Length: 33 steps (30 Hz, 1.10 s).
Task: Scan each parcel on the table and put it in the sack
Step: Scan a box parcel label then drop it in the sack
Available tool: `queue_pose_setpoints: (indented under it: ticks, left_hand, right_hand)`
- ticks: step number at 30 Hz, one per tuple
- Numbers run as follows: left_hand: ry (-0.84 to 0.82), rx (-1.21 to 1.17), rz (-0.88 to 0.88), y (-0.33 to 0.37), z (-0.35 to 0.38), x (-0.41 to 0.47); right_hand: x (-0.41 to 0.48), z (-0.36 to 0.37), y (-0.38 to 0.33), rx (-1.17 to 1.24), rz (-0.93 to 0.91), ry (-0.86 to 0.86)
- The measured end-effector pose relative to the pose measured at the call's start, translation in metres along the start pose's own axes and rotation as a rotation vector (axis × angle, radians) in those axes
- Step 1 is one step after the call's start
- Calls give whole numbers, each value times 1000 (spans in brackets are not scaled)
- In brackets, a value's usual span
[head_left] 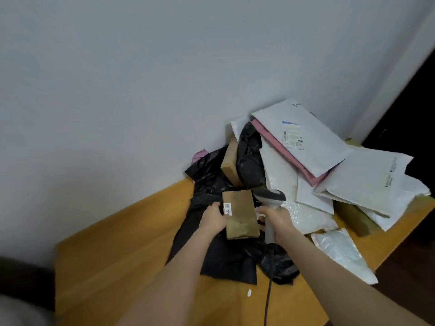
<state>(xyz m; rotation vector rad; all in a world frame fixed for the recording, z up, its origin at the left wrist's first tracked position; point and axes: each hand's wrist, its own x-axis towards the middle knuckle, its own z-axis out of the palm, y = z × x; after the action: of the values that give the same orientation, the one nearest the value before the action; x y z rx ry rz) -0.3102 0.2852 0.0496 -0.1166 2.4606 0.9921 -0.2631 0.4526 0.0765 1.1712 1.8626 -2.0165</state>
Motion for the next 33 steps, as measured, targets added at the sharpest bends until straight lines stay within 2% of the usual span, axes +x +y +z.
queue_pose_setpoints:
  ticks: [4, 9, 13, 21, 26, 33]
  left_hand:
    - [0, -194, -122, -11, 12, 35]
    - [-169, -512, -314, -12, 20, 42]
    - [-143, -757, -408, -10, 6, 36]
    - [-24, -1169, -352, 28, -30, -4]
    - [130, -1152, -311, 46, -40, -39]
    - [146, -923, -109, 43, -46, -70]
  right_hand:
    - [38, 16, 9, -26, -30, -66]
    - [54, 26, 16, 44, -12, -145]
    - [49, 19, 8, 169, -26, -120]
    - [22, -7, -33, 286, -13, -196]
    - [-2, -23, -42, 240, 33, -276]
    - [-32, -30, -47, 202, -27, -290]
